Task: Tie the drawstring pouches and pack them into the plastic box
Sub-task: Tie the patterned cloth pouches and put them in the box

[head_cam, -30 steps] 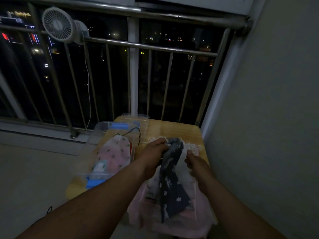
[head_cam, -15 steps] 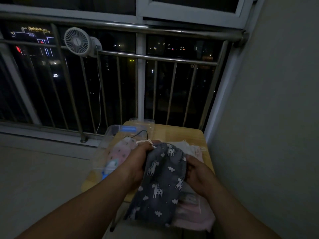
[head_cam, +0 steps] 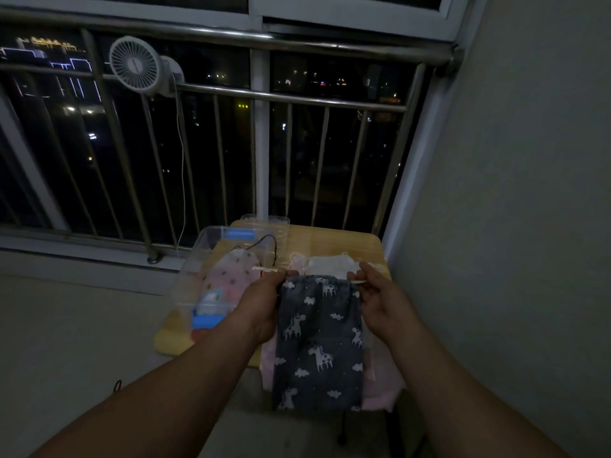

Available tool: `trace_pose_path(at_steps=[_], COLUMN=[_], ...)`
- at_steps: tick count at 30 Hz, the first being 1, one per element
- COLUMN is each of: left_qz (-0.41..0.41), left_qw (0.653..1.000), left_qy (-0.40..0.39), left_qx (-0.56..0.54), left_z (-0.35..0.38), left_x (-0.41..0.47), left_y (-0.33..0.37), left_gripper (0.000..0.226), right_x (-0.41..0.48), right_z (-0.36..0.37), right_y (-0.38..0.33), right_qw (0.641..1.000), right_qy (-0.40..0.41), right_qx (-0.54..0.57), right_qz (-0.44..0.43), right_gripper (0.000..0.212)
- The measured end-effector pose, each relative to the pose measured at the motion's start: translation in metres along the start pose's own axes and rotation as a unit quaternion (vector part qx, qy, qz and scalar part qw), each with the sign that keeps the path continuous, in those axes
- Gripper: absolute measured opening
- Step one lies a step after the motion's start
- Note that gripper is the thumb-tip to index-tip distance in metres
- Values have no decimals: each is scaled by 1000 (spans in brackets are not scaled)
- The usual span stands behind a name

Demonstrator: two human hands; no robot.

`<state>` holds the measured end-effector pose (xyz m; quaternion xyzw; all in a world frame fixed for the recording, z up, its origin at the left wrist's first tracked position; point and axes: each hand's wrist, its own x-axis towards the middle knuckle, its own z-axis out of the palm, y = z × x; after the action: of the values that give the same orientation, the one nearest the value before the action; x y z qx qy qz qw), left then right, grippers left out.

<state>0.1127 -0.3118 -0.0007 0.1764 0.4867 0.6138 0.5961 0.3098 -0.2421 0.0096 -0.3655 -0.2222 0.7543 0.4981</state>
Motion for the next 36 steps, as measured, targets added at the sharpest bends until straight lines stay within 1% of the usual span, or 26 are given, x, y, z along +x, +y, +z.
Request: trace_pose_path(at_steps=[2, 3, 6, 8, 10, 11, 12, 13, 14, 15, 16, 18, 19, 20, 21, 23, 24, 25, 26, 27, 28, 29, 31, 32, 33, 36], left_qz=[-2, 0, 13, 17, 18, 27, 47, 71, 97, 122, 146, 198, 219, 231, 242, 252, 244, 232, 212, 184, 152, 127, 104, 101, 97, 73], left_qw=[1000, 1000, 997, 995, 996, 998, 997, 993, 979, 955, 924, 848, 814, 799, 797, 806, 820, 842, 870, 900, 922, 935, 940, 940, 942, 957], left_qy=[-10, -8, 13, 21, 38, 49, 53, 47, 34, 13, -12, -66, -82, -91, -98, -99, -94, -88, -81, -80, -84, -90, -89, -80, -72, -62], left_qx=[-13, -23, -73, -99, -74, -37, 12, 85, 174, 269, 352, 487, 533, 548, 545, 526, 509, 479, 437, 388, 346, 320, 313, 317, 313, 273], left_z=[5, 6, 2, -1, 3, 6, 8, 12, 16, 21, 26, 38, 45, 52, 58, 66, 68, 69, 68, 67, 64, 61, 56, 54, 54, 55], left_x=[-3, -5, -6, -8, -12, -15, -15, -18, -19, -23, -25, -30, -33, -34, -36, -36, -35, -35, -34, -33, -31, -30, -25, -23, -22, -18], left_y=[3, 4, 14, 17, 11, 8, 3, 1, 0, 0, 0, 2, 4, 5, 7, 13, 15, 16, 16, 16, 15, 17, 18, 19, 20, 19], left_gripper=[24, 24, 34, 38, 37, 37, 35, 34, 32, 30, 28, 29, 33, 37, 39, 40, 37, 34, 31, 30, 30, 30, 32, 33, 34, 37], right_x=[-1, -1, 2, 3, -1, -4, -9, -12, -16, -19, -24, -36, -41, -46, -51, -54, -54, -51, -49, -48, -46, -46, -53, -57, -60, -58], right_z=[3, 1, -13, -29, -37, -36, -31, -25, -17, -8, 2, 24, 34, 43, 52, 61, 63, 61, 56, 49, 39, 30, 13, 8, 7, 3], right_y=[-4, -5, -13, -16, -14, -13, -11, -10, -10, -12, -14, -20, -23, -23, -23, -23, -22, -21, -20, -19, -16, -11, 5, 14, 20, 33], right_qw=[1000, 999, 992, 988, 986, 984, 979, 971, 962, 952, 940, 903, 885, 870, 860, 845, 843, 852, 876, 902, 912, 902, 841, 821, 821, 850], right_qy=[21, 38, 110, 152, 164, 167, 170, 164, 145, 111, 71, -5, -39, -70, -97, -129, -129, -106, -72, -36, -11, -13, -88, -124, -144, -131], right_qx=[13, 22, 54, 28, -19, -57, -111, -166, -217, -262, -308, -398, -430, -450, -459, -466, -463, -447, -406, -361, -347, -384, -513, -541, -536, -490], right_qz=[5, 6, -3, -2, -3, -14, -32, -57, -83, -108, -128, -159, -173, -188, -201, -228, -241, -252, -251, -236, -217, -198, -151, -136, -133, -143], right_gripper=[5, 6, 23, 32, 31, 29, 26, 23, 21, 19, 18, 25, 29, 32, 35, 39, 39, 40, 41, 41, 39, 35, 21, 17, 17, 18])
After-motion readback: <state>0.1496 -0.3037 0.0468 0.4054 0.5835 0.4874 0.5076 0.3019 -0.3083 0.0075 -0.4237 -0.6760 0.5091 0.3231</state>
